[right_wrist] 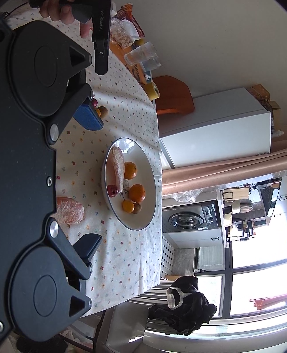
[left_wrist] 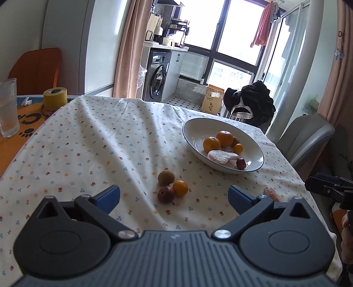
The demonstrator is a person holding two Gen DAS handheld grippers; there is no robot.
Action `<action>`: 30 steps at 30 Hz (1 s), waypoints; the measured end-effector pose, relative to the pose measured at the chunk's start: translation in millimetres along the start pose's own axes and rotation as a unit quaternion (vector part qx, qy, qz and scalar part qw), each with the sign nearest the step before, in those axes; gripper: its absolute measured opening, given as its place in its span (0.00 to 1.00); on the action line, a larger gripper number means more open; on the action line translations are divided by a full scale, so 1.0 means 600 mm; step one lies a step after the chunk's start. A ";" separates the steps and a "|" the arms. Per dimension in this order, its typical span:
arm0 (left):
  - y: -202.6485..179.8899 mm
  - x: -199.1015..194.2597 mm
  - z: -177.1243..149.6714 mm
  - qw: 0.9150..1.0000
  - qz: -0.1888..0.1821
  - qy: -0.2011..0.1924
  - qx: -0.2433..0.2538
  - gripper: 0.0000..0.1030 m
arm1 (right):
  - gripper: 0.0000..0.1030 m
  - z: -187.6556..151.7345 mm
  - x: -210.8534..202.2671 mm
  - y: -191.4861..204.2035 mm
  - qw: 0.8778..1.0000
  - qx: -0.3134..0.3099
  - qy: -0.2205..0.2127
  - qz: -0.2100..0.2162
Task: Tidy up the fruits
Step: 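Move left tool to the dark plum while right tool approaches the second mandarin segment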
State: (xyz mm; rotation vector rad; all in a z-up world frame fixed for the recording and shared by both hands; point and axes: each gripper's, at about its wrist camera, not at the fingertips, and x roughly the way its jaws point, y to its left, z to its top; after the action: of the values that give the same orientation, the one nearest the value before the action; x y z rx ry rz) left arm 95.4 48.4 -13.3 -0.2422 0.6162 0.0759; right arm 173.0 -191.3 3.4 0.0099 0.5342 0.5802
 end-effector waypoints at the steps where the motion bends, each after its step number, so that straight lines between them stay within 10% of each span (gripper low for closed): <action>1: 0.000 -0.001 -0.004 1.000 -0.001 0.000 0.003 1.00 | 0.98 -0.004 -0.001 -0.001 1.000 0.002 0.002 -0.001; 15: 0.010 0.000 -0.040 1.000 -0.008 0.010 -0.001 0.97 | 0.86 -0.036 0.003 -0.009 0.999 0.008 0.036 -0.006; 30: 0.009 0.054 -0.034 1.000 -0.006 0.023 0.003 0.62 | 0.64 -0.059 0.056 -0.015 0.997 0.002 0.077 -0.027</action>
State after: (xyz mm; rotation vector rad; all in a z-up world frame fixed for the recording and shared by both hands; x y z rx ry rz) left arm 109.8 48.5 -49.2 -0.2418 0.6603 0.0571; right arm 184.2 -186.4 -44.5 -0.0453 0.6839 0.5293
